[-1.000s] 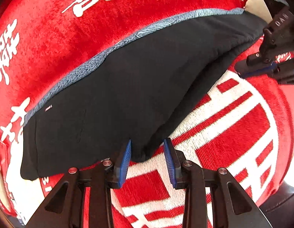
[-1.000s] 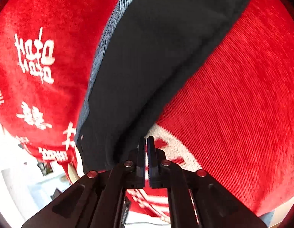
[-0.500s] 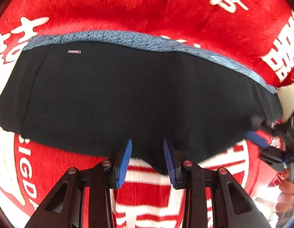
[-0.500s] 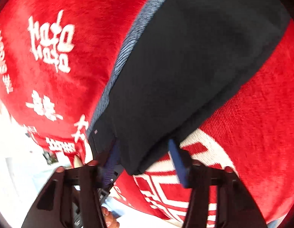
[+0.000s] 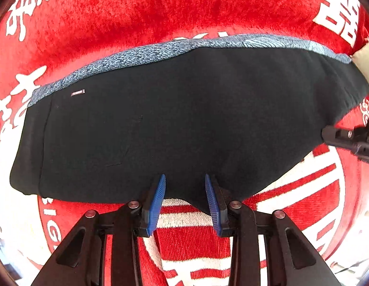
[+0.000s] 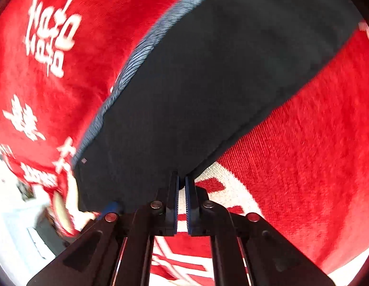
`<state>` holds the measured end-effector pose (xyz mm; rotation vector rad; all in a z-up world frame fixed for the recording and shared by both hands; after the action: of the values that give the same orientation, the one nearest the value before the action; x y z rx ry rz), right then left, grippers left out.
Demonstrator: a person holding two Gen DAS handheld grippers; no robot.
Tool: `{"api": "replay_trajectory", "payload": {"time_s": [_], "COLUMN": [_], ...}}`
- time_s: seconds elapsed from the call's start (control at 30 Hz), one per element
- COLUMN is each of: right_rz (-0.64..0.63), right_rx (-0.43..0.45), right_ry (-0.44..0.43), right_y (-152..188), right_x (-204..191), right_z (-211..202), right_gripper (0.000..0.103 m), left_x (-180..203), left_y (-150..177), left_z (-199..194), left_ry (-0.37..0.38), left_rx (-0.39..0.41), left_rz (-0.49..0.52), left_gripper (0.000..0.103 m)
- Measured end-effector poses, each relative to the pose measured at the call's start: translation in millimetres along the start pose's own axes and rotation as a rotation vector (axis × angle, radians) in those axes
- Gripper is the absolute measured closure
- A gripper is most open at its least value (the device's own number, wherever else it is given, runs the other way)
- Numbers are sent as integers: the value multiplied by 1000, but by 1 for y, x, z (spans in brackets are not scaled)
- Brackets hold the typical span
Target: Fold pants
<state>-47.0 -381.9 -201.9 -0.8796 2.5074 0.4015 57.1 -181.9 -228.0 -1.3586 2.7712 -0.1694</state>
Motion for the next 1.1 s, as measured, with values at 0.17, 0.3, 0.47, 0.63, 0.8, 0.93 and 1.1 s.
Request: {"api": "replay_trajectory", "payload": {"time_s": [0.17, 0.3, 0.47, 0.63, 0.8, 0.93, 1.1], "right_rz": [-15, -58, -161, -328, -270, -42, 78], "right_rx": [-11, 37, 123, 81, 94, 127, 225], "right_ry": [16, 78, 201, 322, 368, 436, 337], "right_y": [2, -2, -33, -66, -85, -97, -108], "right_x": [8, 19, 26, 34, 94, 158, 188], "right_z": [-12, -41, -73, -61, -83, -124, -178], "right_gripper": [97, 97, 90, 89, 103, 94, 36], "left_x": [-2, 25, 65, 83, 84, 80, 90], "left_y": [-35, -58, -74, -69, -71, -71, -89], "left_z": [-17, -13, 15, 18, 20, 14, -12], "left_ry": [45, 103, 140, 54, 46, 17, 31], "left_rx": [31, 26, -25, 22, 10, -20, 11], "left_rz": [-38, -45, -71, -14, -7, -42, -85], "left_gripper": [67, 67, 60, 54, 51, 48, 48]}}
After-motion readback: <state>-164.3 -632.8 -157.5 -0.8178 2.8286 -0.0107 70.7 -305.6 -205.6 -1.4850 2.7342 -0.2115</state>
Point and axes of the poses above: each gripper's, at about its wrist camera, not at the fingertips, and z roughly the way its jaws point, x to its right, y to its underside, the point moved 8 cm from there along z, roughly the way its jaws point, and after that the axes turned 5 degrees about -x, right-handed, at the moved point
